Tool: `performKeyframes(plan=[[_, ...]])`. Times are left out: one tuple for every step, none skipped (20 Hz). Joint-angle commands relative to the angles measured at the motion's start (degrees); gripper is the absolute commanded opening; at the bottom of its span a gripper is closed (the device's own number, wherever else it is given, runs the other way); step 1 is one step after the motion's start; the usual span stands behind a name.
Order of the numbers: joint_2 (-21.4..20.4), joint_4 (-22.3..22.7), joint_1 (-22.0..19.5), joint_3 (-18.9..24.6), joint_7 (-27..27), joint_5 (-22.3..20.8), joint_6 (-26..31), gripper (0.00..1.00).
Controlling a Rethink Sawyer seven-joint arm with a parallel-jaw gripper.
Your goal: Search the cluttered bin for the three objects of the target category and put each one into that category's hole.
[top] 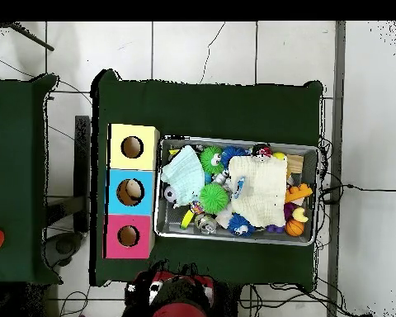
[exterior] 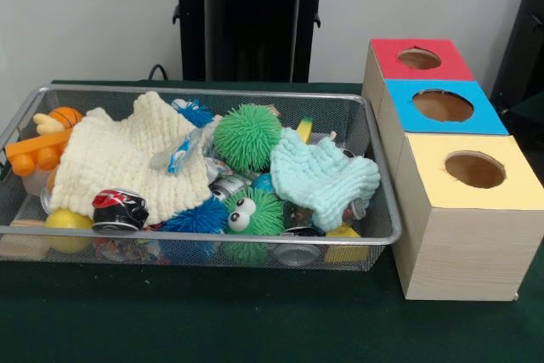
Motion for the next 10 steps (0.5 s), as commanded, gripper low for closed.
performKeyframes(plan=[[-5.3, -8.2, -0.6, 1.0, -6.0, -0.6, 13.3, 1.0], [-5.4, -9.1, -0.6, 1.0, -5.7, -0.7, 14.7, 1.0], [-5.5, -10.1, -0.6, 1.1, -5.7, -0.9, 16.1, 1.0], [-5.6, -11.1, -0.6, 1.3, -5.8, -1.5, 17.7, 1.0], [-5.7, -11.9, -0.6, 1.3, -5.9, -1.4, 18.8, 1.0], [-5.9, -12.8, -0.6, 1.4, -5.7, -1.4, 19.6, 1.0], [-6.0, -13.8, -0.6, 1.4, -5.8, -1.4, 21.1, 1.0], [-6.0, -14.9, -0.7, 1.6, -5.8, -1.2, 22.8, 1.0], [-6.0, -16.1, -0.8, 1.8, -5.7, -1.4, 24.6, 1.0], [-5.9, -17.1, -0.9, 2.0, -5.6, -1.5, 26.0, 1.0]])
